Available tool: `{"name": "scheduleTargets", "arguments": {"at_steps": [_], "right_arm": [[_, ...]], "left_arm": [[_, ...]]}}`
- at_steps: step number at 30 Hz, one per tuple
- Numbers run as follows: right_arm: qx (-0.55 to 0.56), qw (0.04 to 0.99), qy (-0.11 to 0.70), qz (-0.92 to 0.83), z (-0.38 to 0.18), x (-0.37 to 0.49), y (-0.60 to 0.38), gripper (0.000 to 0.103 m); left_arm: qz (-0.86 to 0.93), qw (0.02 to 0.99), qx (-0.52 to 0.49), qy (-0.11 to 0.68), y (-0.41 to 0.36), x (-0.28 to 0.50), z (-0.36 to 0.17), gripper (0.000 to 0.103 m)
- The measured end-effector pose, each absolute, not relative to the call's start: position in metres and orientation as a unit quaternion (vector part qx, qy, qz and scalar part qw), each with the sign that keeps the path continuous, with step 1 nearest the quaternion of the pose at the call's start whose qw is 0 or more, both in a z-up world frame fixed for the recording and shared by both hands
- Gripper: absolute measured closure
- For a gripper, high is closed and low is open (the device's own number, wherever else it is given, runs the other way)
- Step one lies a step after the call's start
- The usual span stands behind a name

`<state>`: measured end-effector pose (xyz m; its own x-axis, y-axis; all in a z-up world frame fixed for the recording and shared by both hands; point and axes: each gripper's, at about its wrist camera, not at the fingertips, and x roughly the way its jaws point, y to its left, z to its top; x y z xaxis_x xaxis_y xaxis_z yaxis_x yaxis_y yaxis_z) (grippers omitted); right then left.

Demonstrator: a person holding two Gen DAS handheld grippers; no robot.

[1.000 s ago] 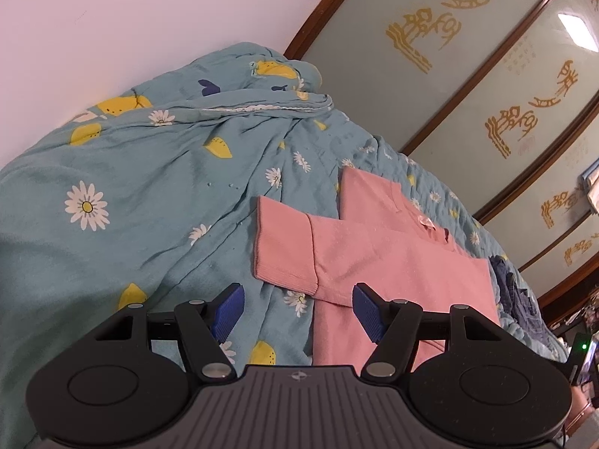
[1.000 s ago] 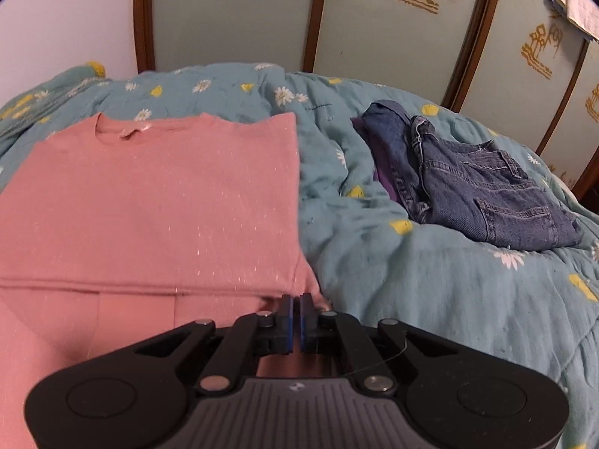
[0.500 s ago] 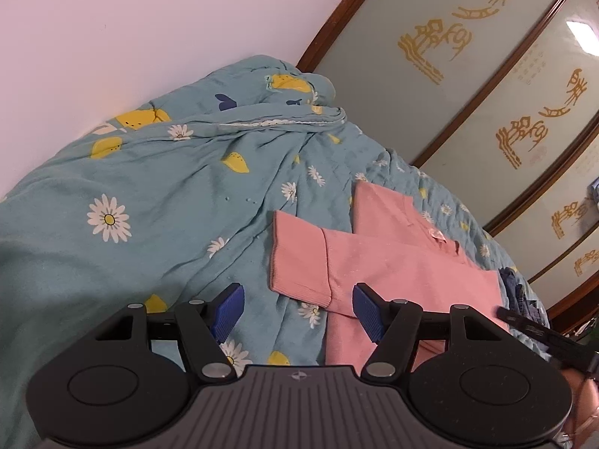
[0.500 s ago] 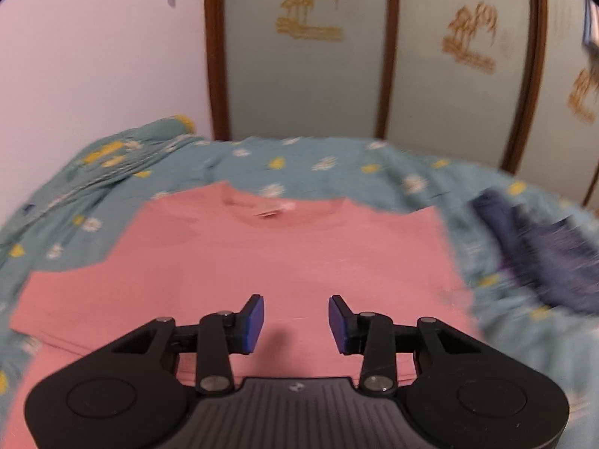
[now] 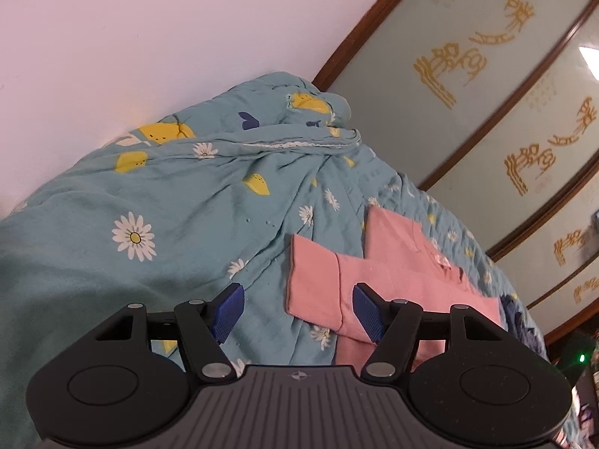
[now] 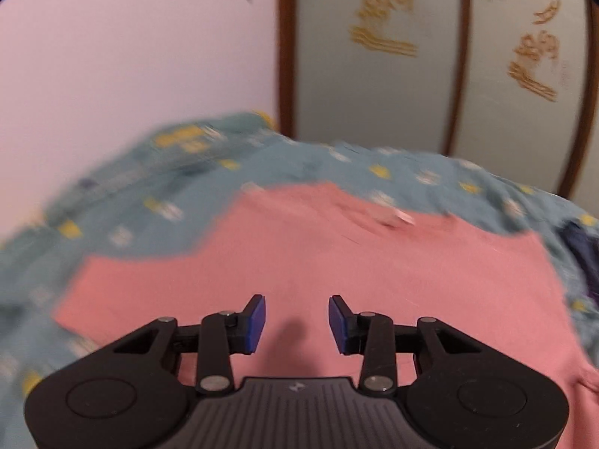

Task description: Fold clothes

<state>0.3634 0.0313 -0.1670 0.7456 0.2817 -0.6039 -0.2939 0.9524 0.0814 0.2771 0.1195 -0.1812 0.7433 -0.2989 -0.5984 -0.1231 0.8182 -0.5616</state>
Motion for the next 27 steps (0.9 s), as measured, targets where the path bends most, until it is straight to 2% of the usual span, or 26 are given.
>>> {"name": "scheduleTargets", "arguments": {"at_steps": [6,10,17,27], "right_arm": [[0.007,0.910,0.377,0.172,-0.196,0.392,0.082,0.068],[0.007,0.917,0.368,0.155,-0.212,0.383,0.088,0.066],[0.061,0.931,0.326,0.153,-0.184,0.353,0.072,0.066],[0.106,0.942,0.294,0.121,-0.160,0.252,0.032,0.065]], "left_arm": [[-0.048,0.884,-0.303,0.352,0.125,0.276,-0.181,0.039],[-0.051,0.883,-0.311,0.349,0.129,0.276,-0.181,0.039],[-0.058,0.882,-0.301,0.358,0.123,0.282,-0.185,0.039],[-0.067,0.896,-0.253,0.358,0.104,0.272,-0.181,0.039]]}}
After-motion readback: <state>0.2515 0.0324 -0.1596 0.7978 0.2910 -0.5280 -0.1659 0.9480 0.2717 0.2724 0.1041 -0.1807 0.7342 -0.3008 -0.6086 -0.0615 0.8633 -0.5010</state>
